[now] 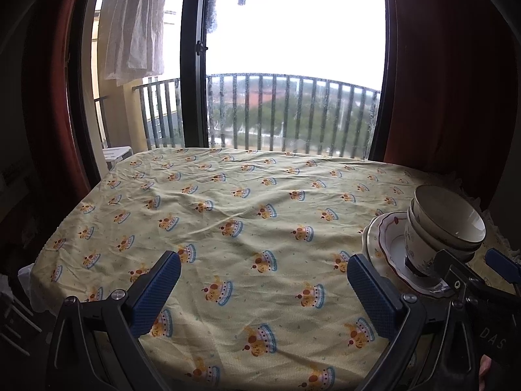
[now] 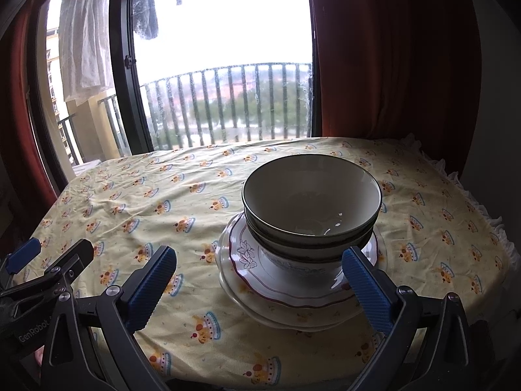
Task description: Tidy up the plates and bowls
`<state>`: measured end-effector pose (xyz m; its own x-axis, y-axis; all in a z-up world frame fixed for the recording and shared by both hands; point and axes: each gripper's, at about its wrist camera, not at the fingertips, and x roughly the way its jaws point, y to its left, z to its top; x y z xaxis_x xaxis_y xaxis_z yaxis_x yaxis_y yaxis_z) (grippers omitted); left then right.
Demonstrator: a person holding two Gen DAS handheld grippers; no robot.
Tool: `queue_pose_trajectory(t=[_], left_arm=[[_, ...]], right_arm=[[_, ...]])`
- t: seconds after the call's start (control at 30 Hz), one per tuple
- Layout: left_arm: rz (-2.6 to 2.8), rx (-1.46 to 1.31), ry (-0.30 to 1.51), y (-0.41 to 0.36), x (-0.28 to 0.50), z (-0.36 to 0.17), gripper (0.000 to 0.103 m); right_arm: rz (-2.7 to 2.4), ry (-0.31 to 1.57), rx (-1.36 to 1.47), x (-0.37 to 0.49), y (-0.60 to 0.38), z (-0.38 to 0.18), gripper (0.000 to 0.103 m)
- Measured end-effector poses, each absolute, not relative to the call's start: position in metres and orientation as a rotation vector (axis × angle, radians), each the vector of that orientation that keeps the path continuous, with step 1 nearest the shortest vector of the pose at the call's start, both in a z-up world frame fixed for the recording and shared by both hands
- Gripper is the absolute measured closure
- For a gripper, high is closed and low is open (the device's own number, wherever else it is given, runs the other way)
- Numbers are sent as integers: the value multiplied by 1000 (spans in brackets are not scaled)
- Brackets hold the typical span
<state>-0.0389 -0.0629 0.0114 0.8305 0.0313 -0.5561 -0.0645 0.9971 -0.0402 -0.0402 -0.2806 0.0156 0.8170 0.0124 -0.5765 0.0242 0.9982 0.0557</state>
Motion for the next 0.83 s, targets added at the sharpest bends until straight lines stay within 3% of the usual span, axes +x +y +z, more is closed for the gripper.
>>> queue_pose_trajectory(t=[0.83], left_arm=[[18, -69, 602, -64, -47, 13, 0]], right_arm=[[-54, 635, 47, -55, -281, 17, 0]])
